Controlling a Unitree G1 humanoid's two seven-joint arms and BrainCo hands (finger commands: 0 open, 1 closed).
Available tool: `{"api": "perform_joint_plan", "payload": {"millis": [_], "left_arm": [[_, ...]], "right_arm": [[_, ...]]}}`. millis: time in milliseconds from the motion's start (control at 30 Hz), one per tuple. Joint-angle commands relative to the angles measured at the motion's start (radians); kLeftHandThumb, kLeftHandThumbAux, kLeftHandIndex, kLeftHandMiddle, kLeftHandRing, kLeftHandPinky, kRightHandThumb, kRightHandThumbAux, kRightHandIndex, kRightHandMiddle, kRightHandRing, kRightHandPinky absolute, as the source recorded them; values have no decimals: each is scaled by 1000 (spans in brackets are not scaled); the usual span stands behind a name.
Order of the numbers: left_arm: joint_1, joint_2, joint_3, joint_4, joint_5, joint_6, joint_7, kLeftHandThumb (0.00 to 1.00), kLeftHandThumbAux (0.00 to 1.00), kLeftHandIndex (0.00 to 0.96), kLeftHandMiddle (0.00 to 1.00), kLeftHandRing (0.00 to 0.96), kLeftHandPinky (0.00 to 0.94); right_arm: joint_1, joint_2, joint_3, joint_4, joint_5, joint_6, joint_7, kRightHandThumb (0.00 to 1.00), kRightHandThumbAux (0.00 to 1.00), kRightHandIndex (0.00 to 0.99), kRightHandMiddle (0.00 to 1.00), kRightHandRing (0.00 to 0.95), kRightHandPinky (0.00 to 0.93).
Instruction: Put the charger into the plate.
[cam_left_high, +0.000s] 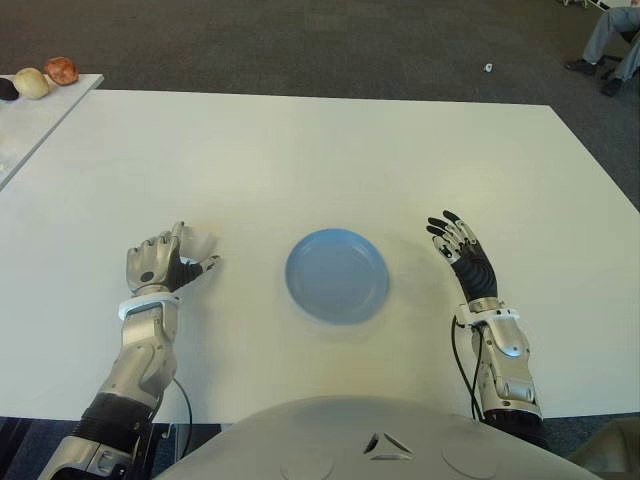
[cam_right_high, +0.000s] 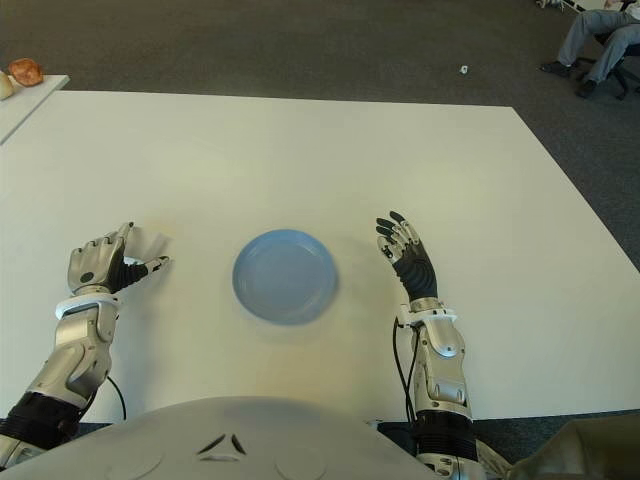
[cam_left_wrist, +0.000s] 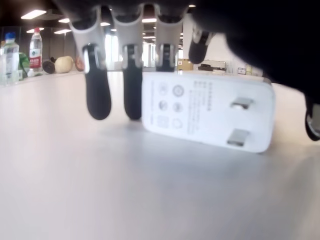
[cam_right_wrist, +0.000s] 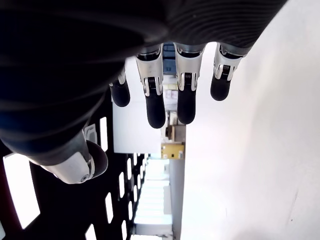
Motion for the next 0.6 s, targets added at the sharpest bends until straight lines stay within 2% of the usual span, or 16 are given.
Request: {"api": "perform_joint_plan", "payload": {"millis": [33, 167, 267, 600], "left_arm": [[13, -22, -9, 38, -34, -20, -4, 366, 340, 110, 327, 427, 483], [14, -28, -4, 41, -40, -27, 19, 443, 374, 149, 434, 489, 534], [13, -29, -5, 47, -34, -29, 41, 517, 411, 214, 502, 530, 554], [5, -42, -7, 60, -28, -13, 75, 655, 458, 340, 589, 593, 616]], "right_arm": [[4, -3, -4, 9, 10, -4, 3, 22, 583, 99, 217, 163, 77], [5, -4, -6, 8, 13, -3, 6, 25, 585, 101, 217, 164, 85], [6, -4, -7, 8, 14, -3, 8, 20, 585, 99, 217, 166, 84], [6, -3, -13, 7, 14, -3, 8, 1, 585, 89, 225, 174, 70]]}}
